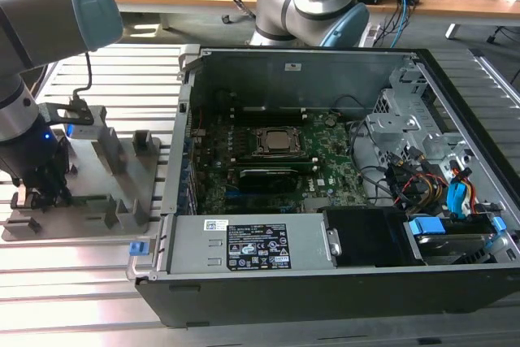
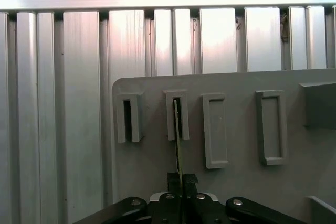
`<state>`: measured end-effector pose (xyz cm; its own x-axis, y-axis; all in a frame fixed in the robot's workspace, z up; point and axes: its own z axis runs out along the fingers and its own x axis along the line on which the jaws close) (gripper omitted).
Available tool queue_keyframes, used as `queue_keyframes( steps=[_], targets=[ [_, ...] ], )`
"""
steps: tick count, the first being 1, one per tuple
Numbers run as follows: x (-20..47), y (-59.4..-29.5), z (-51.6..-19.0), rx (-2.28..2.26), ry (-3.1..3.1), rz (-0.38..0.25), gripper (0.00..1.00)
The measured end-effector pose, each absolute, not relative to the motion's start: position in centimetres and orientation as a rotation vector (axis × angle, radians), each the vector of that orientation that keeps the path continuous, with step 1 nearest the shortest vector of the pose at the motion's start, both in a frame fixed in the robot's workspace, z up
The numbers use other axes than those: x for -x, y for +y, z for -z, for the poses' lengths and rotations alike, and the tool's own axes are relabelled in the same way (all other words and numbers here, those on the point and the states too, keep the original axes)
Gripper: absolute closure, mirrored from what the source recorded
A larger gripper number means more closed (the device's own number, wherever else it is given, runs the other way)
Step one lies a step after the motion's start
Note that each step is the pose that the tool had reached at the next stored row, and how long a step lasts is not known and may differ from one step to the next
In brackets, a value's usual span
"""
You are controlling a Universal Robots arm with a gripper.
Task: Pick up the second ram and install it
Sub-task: 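Pick up the second ram and move it above second insertion slot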
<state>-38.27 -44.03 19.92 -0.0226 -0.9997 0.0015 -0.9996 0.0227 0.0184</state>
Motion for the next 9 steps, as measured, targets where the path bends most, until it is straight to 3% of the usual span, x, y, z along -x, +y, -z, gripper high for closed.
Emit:
queue_keyframes(
  steps=[9],
  targets=[
    [38.27,-44.03,-19.88,-2.187,-2.236,0.019,0.86]
  ],
)
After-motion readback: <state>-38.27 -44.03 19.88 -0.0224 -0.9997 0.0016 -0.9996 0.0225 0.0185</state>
